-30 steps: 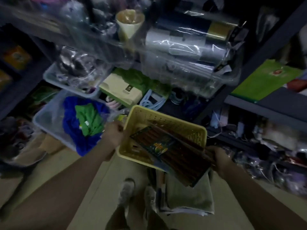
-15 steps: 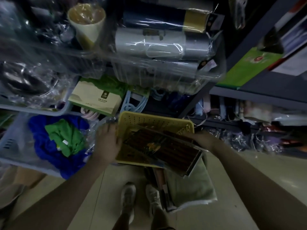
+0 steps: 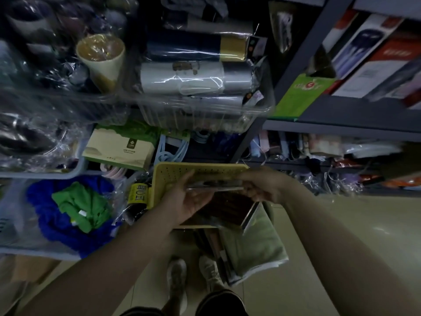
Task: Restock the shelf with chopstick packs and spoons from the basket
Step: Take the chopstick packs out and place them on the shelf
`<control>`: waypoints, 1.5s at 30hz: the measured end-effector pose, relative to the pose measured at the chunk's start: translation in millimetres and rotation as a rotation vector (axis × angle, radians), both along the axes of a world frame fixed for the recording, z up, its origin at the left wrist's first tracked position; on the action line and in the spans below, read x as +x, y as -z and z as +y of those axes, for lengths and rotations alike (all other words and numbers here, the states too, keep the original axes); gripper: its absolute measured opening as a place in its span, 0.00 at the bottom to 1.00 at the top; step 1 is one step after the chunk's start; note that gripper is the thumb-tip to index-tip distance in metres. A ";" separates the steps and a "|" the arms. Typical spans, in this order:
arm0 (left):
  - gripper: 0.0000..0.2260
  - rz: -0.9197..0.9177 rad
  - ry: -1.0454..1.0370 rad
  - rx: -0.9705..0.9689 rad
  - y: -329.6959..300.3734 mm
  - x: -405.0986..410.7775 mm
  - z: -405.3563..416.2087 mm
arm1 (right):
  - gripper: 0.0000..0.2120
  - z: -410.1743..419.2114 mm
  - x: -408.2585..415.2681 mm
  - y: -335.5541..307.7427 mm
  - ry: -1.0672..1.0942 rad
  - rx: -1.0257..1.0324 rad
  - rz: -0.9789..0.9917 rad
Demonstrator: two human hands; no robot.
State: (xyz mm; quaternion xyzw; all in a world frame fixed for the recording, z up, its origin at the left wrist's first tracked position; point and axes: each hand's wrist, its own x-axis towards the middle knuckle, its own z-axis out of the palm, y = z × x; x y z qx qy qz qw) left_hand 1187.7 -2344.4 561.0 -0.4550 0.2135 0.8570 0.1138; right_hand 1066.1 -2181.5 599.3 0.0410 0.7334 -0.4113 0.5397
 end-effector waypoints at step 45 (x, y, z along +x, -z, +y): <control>0.13 0.132 0.305 -1.756 -96.2 125.4 207.1 | 0.15 209.7 48.1 -17.4 0.235 -0.367 0.369</control>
